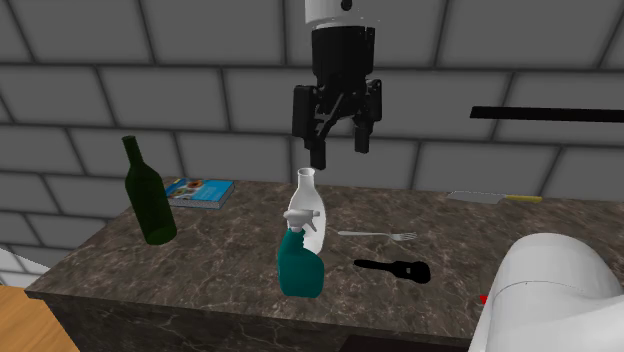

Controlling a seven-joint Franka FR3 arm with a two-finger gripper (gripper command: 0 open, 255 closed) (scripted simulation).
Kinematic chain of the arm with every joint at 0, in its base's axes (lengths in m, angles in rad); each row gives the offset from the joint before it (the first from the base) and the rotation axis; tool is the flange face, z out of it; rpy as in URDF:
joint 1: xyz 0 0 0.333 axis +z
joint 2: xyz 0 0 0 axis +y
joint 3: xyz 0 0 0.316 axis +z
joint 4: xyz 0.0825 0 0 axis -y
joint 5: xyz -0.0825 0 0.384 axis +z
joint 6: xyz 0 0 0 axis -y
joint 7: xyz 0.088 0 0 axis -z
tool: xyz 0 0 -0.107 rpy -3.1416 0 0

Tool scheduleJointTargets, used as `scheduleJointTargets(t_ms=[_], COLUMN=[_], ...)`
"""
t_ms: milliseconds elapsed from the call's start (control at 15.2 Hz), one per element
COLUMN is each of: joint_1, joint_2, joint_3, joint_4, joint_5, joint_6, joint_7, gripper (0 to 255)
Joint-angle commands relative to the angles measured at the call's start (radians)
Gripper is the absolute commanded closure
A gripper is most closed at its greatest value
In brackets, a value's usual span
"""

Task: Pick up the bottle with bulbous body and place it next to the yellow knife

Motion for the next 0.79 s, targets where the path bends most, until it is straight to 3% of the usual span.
scheduleJointTargets(t_ms=[0,726], joint_1=[0.0,-0.043], joint_2=[0.0,0.336], joint_3=[0.0,-0.111], joint_4=[0.0,0.063], joint_5=[0.0,-0.065], joint_6=[0.0,0.257], joint_7=[0.0,-0.077], gripper=[0,0])
